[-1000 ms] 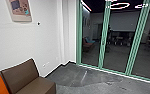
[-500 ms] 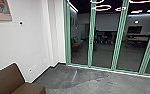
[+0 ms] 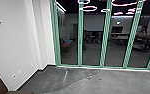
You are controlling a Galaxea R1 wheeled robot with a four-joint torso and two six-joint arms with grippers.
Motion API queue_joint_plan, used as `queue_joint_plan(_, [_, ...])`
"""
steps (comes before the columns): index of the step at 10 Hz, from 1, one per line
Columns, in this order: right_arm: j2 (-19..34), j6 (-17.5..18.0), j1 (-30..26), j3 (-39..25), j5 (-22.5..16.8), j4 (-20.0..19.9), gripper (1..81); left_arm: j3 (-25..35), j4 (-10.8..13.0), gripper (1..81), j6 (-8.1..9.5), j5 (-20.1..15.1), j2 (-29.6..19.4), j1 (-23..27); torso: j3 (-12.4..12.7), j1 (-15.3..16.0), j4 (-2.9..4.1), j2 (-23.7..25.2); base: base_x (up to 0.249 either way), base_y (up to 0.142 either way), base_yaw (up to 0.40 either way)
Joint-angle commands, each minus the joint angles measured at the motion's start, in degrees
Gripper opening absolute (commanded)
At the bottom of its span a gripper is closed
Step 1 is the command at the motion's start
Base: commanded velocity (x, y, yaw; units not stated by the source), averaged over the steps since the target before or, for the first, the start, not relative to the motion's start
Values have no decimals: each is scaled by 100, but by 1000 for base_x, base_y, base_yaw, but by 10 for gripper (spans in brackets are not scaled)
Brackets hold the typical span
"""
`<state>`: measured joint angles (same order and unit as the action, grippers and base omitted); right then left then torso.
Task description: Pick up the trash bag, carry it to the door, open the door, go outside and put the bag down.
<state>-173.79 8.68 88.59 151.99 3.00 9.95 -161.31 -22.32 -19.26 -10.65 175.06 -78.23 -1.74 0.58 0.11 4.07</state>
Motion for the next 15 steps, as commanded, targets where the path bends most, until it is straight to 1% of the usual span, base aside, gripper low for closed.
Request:
queue_joint_plan(1, [-44,11,-293,-4,-256,-2,811,-15,-9,10,-16,-341,-5,444,0,0,0,0,0,0,-337])
queue_joint_plan(10, [-62,11,-284,5,-256,-2,811,-15,-9,10,-16,-341,-14,444,0,0,0,0,0,0,-336])
queue_joint_plan(15, [-80,11,-285,5,-256,-2,811,-15,-9,10,-16,-341,-14,444,0,0,0,0,0,0,-250])
